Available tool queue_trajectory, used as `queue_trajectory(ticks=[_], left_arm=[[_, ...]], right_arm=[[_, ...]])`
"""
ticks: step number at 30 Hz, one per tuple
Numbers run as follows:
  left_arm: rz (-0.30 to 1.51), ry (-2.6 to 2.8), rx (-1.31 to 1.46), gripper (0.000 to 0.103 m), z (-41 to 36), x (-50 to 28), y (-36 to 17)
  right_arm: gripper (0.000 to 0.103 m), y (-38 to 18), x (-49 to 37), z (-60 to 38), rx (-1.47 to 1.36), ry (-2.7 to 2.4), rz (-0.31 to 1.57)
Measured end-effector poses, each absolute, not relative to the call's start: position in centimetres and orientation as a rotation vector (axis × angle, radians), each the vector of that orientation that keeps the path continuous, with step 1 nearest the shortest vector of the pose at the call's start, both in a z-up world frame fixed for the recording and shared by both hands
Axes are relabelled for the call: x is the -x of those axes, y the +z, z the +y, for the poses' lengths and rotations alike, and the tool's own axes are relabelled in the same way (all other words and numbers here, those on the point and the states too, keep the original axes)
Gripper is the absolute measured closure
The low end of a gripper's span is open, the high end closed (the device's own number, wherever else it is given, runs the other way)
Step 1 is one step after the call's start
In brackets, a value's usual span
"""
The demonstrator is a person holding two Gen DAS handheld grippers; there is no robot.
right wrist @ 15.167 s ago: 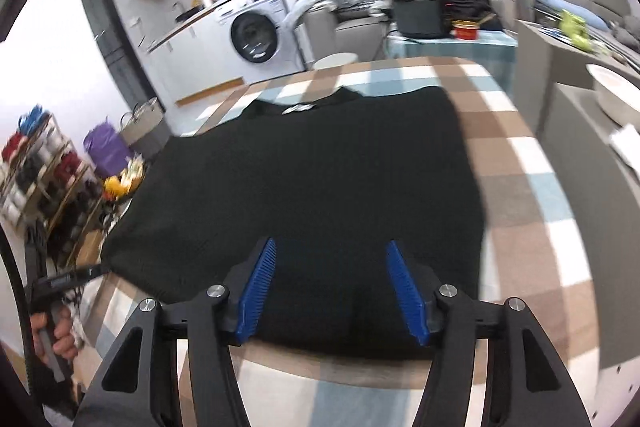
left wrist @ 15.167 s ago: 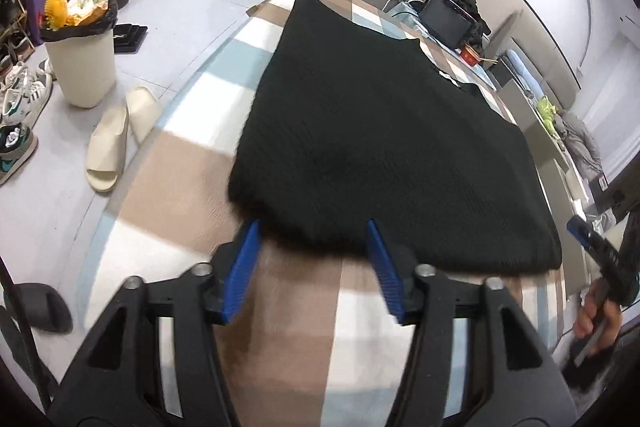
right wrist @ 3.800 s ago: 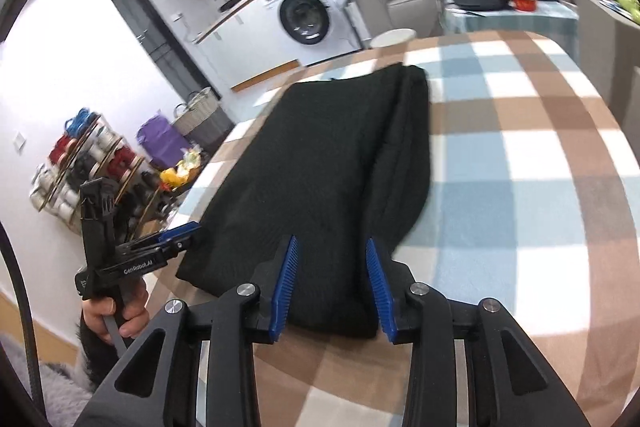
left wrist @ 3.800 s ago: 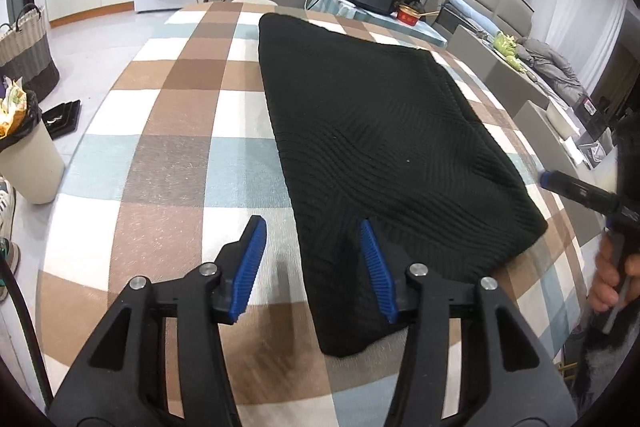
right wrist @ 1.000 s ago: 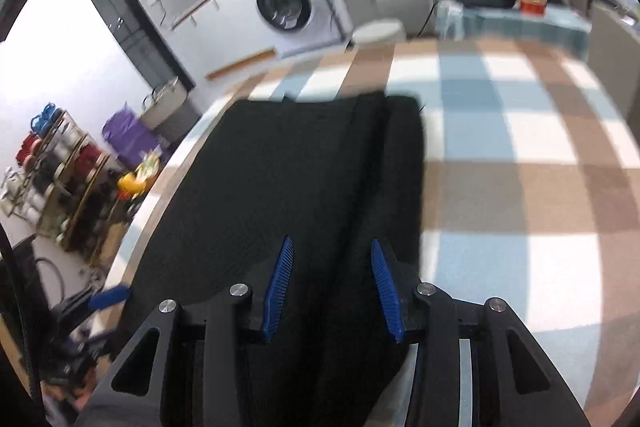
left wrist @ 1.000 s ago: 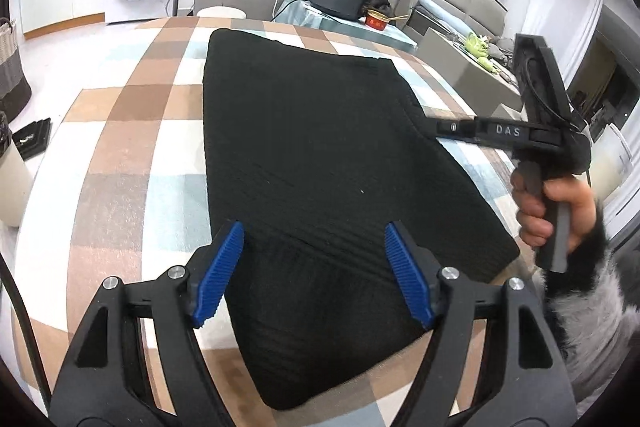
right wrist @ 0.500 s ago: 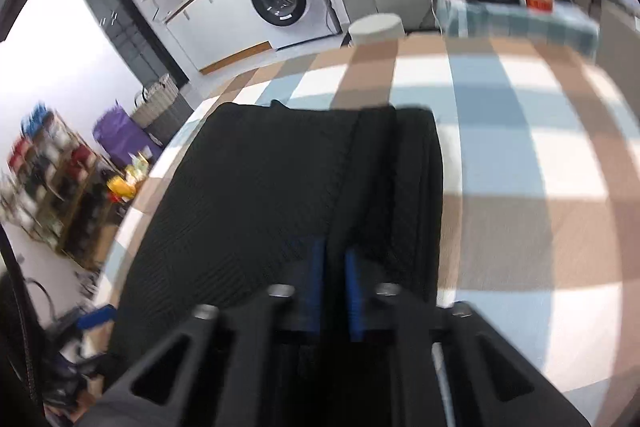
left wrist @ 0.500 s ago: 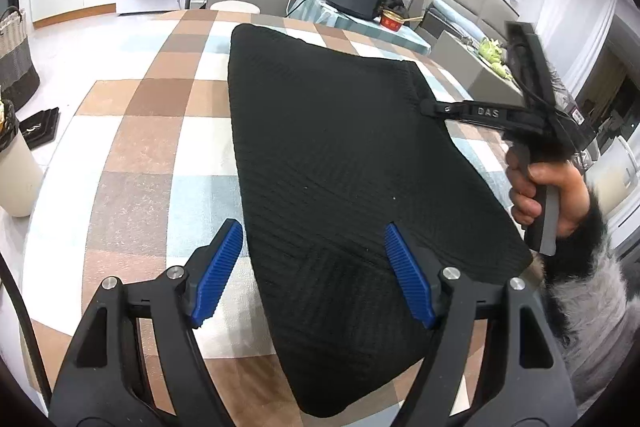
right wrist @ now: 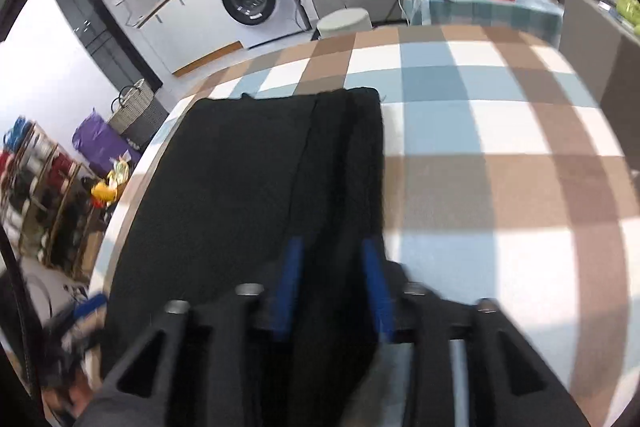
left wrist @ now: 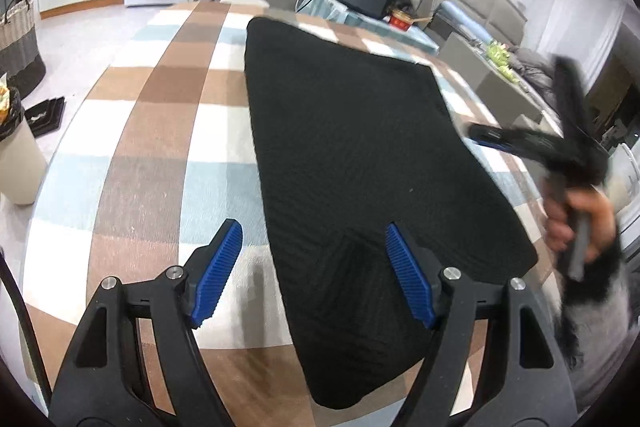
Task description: Fold small clothes
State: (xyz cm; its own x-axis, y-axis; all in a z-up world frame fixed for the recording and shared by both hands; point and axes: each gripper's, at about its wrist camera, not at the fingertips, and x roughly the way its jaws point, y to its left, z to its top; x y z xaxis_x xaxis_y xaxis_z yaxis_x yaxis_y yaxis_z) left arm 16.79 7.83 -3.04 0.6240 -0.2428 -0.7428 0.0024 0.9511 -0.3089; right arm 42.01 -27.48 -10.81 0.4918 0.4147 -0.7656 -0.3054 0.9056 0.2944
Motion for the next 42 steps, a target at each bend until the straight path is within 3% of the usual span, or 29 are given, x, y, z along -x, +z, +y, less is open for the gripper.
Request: queue_trajectory(ticks=[1,11,15,18,26,28,31,34,42], left_arm=[[0.896,-0.144,0.296,0.031,7.8,-16.9,-3.3],[0.961,-0.163,0.284,0.031,6.6,-18.2,-4.8],[0.972,-0.131,0.294,0.031,7.3,-17.4,-4.9],[0.969,-0.130,0.289,0.031,7.4,-17.1,-5.0],[0.962,-0.145,0.293,0.035,6.7,-17.4,-4.9],[0.957,-0.176,0.305,0.055,6.6,-17.3,-5.0],[0.934,-0.195,0.277,0.071,6.1,-17.3,-4.8],[0.928,-0.202,0.252,0.076,5.6,-17.7,-4.4],[0.916,-0.191,0.219,0.076,5.9,-20.8,-4.3]], right_arm=[[0.043,-11.1,-40.8,-28.2,-0.144,0.440,0.972],[0.043,-12.9,-36.2,-28.5,-0.283,0.508,1.029],[0.043,-10.7,-34.7,-28.7,-0.166,0.406,0.945],[0.030,-9.6,-32.8,-28.4,-0.143,0.472,0.903],[0.030,-12.8,-31.8,-26.0,-0.129,0.499,1.017],[0.034,-13.1,-31.6,-26.0,-0.141,0.517,1.012],[0.055,-13.2,-30.8,-25.8,-0.165,0.560,1.021],[0.066,-13.1,-30.8,-25.2,-0.138,0.553,1.001],[0.067,-13.0,-33.2,-24.4,-0.152,0.493,0.974]])
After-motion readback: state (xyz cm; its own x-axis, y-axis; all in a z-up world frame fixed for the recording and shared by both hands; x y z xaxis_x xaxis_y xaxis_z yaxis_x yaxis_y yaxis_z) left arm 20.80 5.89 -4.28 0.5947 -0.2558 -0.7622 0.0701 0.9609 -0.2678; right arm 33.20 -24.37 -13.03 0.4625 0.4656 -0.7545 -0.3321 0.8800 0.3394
